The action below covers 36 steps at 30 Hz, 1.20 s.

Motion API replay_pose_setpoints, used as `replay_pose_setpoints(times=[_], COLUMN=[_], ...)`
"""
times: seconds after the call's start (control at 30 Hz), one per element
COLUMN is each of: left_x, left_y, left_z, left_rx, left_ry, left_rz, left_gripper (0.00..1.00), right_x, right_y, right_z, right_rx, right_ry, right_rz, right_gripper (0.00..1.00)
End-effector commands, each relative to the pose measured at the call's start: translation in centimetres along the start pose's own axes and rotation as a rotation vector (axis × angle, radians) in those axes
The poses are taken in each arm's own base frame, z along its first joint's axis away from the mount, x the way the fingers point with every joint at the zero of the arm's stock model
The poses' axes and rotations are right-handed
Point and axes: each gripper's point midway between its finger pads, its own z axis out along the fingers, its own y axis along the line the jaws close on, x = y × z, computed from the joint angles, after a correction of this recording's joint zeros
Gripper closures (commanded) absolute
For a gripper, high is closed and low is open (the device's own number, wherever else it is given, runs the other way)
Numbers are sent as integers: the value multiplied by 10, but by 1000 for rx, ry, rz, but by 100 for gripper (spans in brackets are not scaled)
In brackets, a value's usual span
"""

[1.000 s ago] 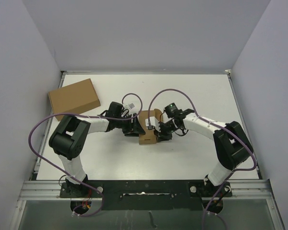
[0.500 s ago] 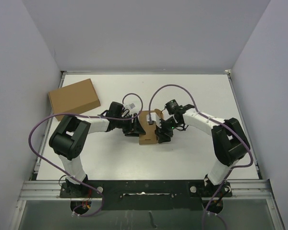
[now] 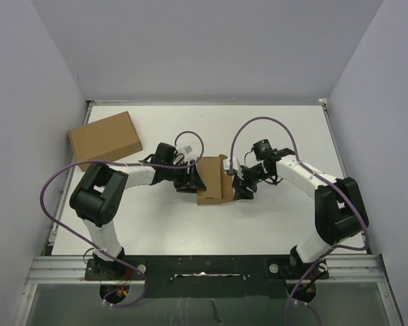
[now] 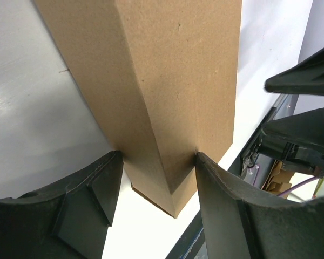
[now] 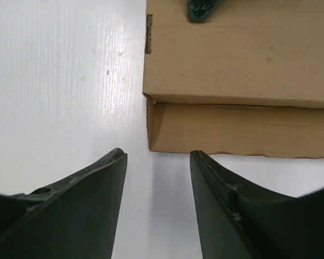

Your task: Fold the paper box

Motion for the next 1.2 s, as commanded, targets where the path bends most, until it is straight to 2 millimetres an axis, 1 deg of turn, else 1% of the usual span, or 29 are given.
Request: replay_pose_setpoints(times=[0.0,0.2,0.27,0.33,0.4,0.47,0.53,0.7,0.77,0.87,1.03,1.17], left_x=[-1,-1,-1,-2,-2,-2,-2,-2,-2,-1,2,6], left_y=[18,17,17,17,17,17,17,14,13,12,10,9], left_z=[2,2,2,2,2,3,3,3,2,1,2,5], left_rx=[-83,-80,-79,-77,-75,-74,-74,-71,-68,-68,-67,-61], left_ry=[-3,-5,-3,-4,-4,-3,-4,2,4,10,19,25], left_rz=[22,24,24,25,25,24,26,39,45,52,54,49], left_gripper=[46,47,47,47,47,46,47,47,46,46,47,47], right_x=[5,13,16,19,19,16,11,-7,-10,-11,-13,-26], right_y=[4,7,9,8,8,9,10,17,17,15,3,3], right_z=[12,30,34,36,37,38,39,46,49,52,50,48], right_rx=[-31,-49,-55,-56,-57,-54,-53,-58,-60,-52,0,13], right_ry=[10,82,104,122,132,129,124,104,104,108,134,97], right_rz=[-79,-104,-112,-115,-115,-120,-130,-128,-112,-74,-1,29], right_gripper=[51,57,62,69,80,91,99,100,100,100,100,100])
